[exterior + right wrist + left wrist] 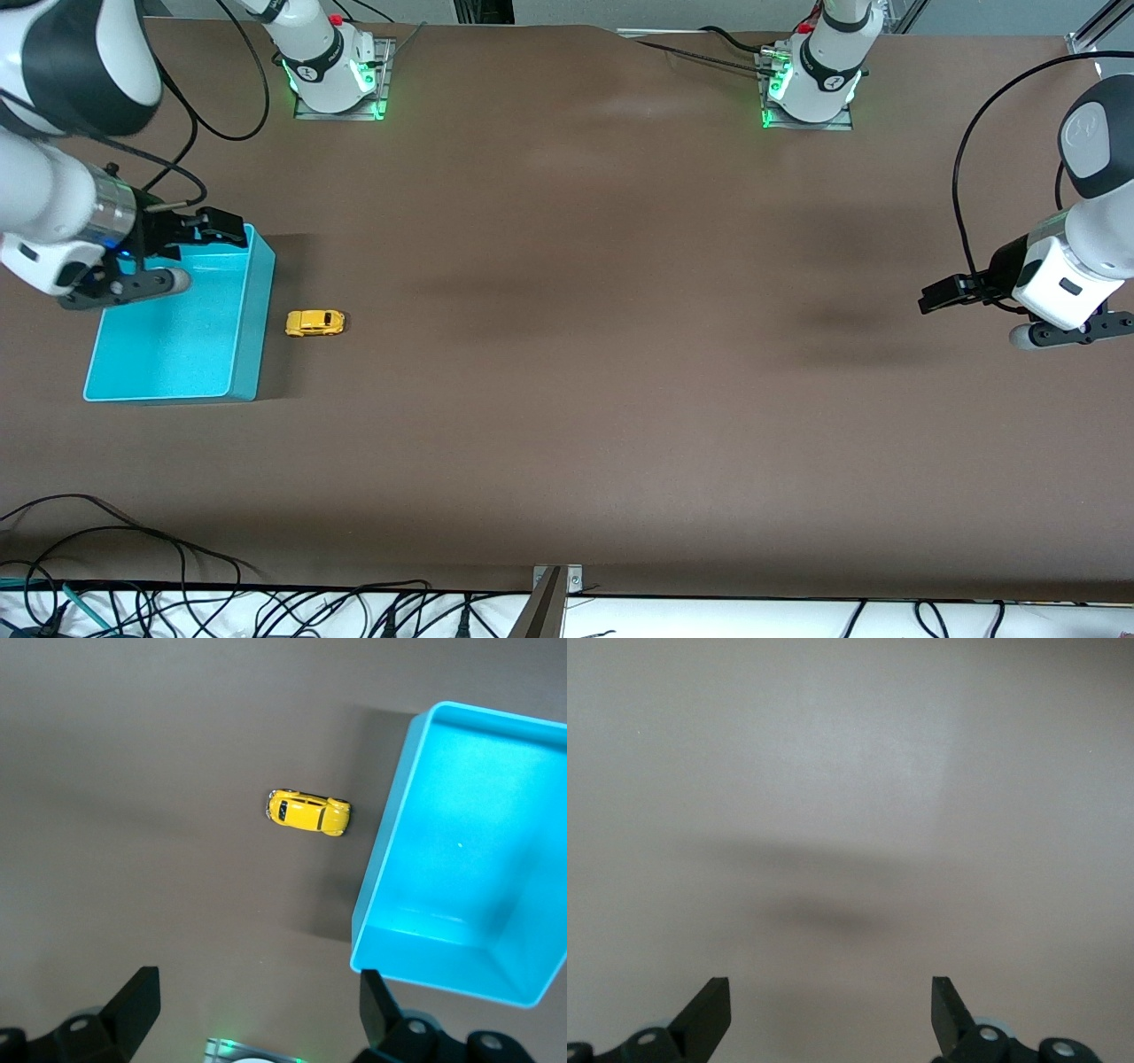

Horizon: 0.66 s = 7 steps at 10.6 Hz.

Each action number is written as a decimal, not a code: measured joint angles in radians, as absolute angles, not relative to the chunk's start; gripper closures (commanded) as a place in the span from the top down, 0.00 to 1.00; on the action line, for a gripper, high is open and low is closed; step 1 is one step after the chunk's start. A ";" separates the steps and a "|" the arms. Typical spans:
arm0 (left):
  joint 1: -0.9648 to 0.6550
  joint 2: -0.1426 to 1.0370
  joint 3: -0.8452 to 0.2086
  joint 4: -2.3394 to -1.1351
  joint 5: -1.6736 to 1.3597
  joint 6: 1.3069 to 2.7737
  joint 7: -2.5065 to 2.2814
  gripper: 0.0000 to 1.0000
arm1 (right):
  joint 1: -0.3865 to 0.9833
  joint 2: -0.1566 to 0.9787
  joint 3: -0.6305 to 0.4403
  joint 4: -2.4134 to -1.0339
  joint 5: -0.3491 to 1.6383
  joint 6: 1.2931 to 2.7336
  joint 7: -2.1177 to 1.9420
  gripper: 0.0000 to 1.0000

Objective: Wind up and store yellow beetle car
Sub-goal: 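Move the right gripper over the car beside the turquoise box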

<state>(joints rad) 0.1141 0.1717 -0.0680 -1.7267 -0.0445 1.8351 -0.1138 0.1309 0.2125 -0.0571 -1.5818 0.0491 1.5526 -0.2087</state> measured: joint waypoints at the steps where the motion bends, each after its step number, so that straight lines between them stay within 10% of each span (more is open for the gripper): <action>1: 0.114 0.172 -0.067 -1.728 -0.045 1.835 -0.111 1.00 | 0.130 0.242 -0.057 -1.585 0.049 1.590 -0.277 1.00; 7: 0.114 0.172 -0.068 -1.734 -0.046 1.813 -0.108 1.00 | 0.126 0.265 -0.058 -1.820 0.049 1.927 -0.795 1.00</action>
<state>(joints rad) 0.1140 0.1718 -0.0678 -1.7342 -0.0459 1.8135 -0.1081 0.1262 0.2651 -0.0581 -1.8196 0.0494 1.9265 -0.7952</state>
